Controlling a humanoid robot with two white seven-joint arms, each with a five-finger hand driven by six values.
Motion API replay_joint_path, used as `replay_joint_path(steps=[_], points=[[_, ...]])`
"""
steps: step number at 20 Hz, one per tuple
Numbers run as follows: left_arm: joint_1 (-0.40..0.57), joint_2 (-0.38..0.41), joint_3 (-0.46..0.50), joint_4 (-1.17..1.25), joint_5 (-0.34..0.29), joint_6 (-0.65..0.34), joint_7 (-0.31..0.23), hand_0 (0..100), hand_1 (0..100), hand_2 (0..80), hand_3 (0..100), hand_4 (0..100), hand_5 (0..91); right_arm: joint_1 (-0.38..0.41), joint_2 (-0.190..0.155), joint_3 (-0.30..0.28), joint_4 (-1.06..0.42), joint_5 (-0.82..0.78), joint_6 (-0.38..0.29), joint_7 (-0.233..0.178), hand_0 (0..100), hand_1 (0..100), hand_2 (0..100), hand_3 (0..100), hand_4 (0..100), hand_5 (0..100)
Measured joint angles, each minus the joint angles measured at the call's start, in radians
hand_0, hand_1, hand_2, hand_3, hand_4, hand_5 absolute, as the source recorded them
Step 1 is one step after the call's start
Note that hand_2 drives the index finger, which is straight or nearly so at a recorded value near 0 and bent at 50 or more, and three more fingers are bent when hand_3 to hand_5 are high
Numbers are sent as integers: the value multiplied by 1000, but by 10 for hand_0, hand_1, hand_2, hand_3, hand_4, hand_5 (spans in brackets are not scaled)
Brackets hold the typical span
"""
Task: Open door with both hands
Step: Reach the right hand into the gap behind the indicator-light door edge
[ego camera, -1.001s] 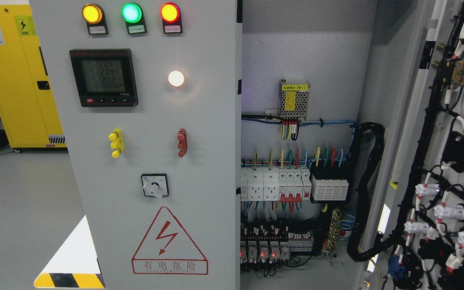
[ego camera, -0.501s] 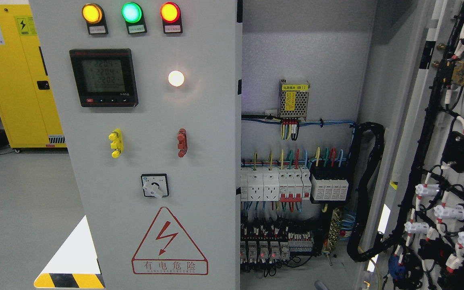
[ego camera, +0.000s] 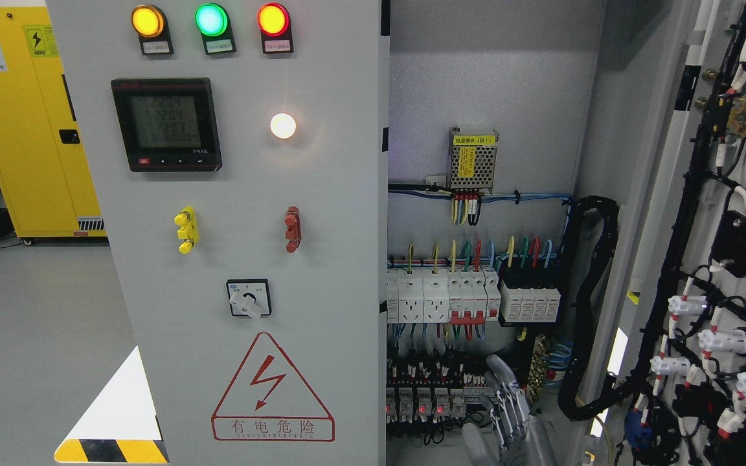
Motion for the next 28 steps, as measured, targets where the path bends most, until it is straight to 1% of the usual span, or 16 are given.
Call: replay_joint_path(steps=[2,5,9,16,18,22,24,28], points=[[0,0,0,0,0,-1,-1,120,556,0,0,0,0,-44,0,3,18,-1,5,21,0,500,40,0,0,0],[0,0,0,0,0,-1,-2,120,556,0,0,0,0,-100,1,7,49,-1,9,39,0,500,40,0,0,0],[0,0,0,0,0,-1,-2,120,556,0,0,0,0,-164,-1,8,94,-2,12,43,0,500,40,0,0,0],[0,0,0,0,0,-1,-2,120,556,0,0,0,0,-238,-19,7,168,-1,12,60,0,500,40,0,0,0],[0,0,0,0,0,-2,-2,120,556,0,0,0,0,-261,-19,7,185,-2,16,64,0,500,40,0,0,0],[0,0,0,0,0,-2,-4,120,556,0,0,0,0,-294,-15,8,211,-3,64,67,0,500,40,0,0,0],[0,0,0,0,0,-2,-4,120,556,0,0,0,0,-310,-13,9,220,-4,78,72,0,500,40,0,0,0],[0,0,0,1,0,-6,0,120,556,0,0,0,0,-343,-9,12,235,-5,120,103,0,500,40,0,0,0]])
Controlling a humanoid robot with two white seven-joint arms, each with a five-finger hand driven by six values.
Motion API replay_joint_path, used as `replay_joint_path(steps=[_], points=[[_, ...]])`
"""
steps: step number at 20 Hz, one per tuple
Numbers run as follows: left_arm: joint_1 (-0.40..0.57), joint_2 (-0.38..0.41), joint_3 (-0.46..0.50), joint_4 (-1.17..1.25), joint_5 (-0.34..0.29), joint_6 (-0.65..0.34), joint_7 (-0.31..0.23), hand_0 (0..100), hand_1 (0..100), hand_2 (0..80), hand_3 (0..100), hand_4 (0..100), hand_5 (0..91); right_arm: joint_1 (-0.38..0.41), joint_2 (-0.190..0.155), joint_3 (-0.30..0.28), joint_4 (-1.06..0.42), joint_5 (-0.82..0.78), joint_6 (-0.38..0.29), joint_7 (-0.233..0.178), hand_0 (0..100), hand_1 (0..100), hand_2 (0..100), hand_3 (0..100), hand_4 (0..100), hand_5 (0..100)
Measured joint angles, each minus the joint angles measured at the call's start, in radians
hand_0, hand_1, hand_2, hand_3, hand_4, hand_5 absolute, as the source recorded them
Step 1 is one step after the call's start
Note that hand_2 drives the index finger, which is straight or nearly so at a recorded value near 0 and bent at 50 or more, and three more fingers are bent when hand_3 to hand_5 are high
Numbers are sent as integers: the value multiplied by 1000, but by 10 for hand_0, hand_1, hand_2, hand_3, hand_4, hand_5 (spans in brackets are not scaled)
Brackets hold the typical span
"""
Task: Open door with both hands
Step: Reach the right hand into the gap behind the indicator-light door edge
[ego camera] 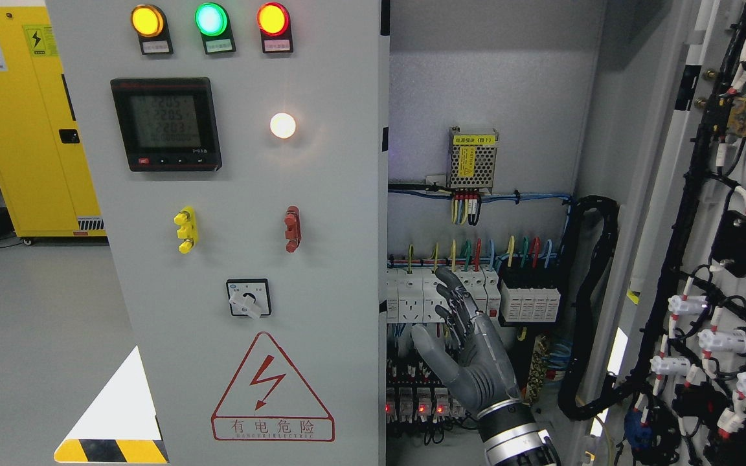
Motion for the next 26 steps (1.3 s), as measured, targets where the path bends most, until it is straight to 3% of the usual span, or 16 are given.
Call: replay_joint_path(steps=[10,17,26], points=[[0,0,0,0,0,6,3,120,556,0,0,0,0,-77,7,2,26,-9,63,42,0,500,40,0,0,0],[0,0,0,0,0,6,3,120,556,0,0,0,0,-121,9,3,48,-68,108,49,0,500,40,0,0,0],[0,0,0,0,0,6,4,120,556,0,0,0,0,-171,10,-2,89,-87,131,123,0,500,40,0,0,0]])
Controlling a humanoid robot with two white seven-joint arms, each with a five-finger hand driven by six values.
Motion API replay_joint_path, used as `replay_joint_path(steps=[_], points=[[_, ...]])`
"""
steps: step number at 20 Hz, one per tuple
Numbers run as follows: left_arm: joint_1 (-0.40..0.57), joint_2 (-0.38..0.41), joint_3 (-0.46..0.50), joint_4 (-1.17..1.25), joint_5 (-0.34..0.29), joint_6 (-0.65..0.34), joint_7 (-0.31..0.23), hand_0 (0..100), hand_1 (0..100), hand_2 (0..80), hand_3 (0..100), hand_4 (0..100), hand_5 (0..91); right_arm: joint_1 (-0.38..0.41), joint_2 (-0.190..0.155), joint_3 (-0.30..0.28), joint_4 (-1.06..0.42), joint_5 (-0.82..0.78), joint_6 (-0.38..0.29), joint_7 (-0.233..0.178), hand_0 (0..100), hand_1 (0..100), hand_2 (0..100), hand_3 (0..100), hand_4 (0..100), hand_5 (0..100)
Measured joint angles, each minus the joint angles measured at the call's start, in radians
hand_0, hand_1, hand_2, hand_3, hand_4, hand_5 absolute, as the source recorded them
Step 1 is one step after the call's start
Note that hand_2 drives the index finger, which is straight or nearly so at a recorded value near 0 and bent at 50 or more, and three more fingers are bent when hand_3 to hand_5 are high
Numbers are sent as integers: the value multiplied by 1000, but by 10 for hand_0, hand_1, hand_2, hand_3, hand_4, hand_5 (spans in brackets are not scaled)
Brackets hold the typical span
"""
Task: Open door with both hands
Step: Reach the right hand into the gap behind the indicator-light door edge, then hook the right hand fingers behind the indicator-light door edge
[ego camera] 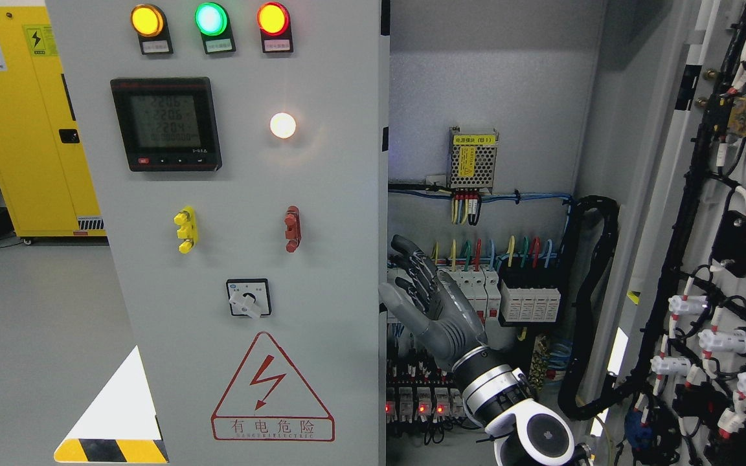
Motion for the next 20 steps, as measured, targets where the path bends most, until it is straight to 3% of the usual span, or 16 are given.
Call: replay_joint_path(steps=[15,20], points=[[0,0,0,0,0,0,3,120,556,0,0,0,0,-50,8,-30,65,-17,1,86,0,500,40,0,0,0],[0,0,0,0,0,0,-2,120,556,0,0,0,0,-60,9,-44,82,-37,1,138,0,500,40,0,0,0]])
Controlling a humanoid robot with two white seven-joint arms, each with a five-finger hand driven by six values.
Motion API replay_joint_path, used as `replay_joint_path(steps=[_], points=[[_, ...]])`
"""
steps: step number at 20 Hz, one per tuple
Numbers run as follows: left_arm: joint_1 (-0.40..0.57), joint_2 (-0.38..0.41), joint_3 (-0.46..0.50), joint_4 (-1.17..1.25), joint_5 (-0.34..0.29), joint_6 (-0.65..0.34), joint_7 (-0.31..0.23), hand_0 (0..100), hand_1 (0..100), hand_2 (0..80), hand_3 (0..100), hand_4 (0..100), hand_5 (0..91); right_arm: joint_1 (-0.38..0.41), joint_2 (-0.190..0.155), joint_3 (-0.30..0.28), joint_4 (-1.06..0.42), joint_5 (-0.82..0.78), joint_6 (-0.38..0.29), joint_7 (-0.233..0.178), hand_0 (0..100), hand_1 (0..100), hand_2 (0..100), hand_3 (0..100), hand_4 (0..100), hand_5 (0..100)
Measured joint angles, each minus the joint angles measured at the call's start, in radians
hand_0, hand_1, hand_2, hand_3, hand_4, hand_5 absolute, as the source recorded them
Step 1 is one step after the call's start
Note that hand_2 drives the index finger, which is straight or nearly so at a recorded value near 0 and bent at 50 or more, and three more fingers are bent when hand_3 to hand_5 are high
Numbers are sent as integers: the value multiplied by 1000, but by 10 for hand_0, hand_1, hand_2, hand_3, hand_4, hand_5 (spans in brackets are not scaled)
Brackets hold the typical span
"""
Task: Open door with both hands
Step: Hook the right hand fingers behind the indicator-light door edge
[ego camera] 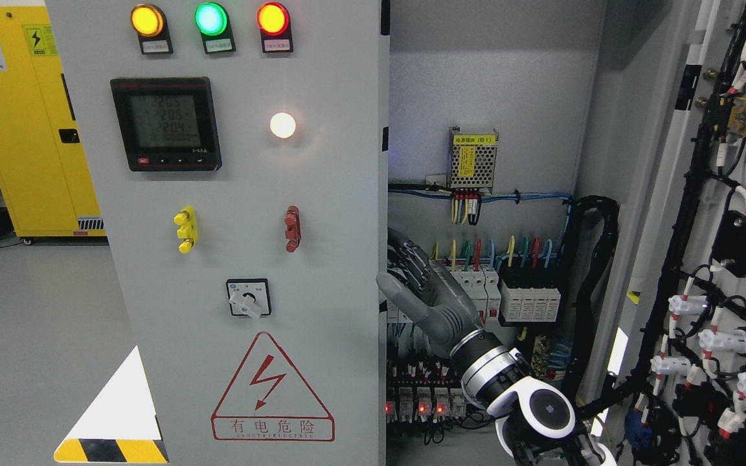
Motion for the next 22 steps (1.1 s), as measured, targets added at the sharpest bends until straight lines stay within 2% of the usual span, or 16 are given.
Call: replay_joint_path(steps=[3,8,22], points=[[0,0,0,0,0,0,0,120,556,0,0,0,0,-5,0,-8,10,-6,0,11,0,500,40,0,0,0],[0,0,0,0,0,0,0,120,556,0,0,0,0,-14,0,-25,31,-11,0,82,0,500,40,0,0,0],[0,0,0,0,0,0,-3,120,556,0,0,0,0,-64,0,-57,101,-45,-2,164,0,500,40,0,0,0]])
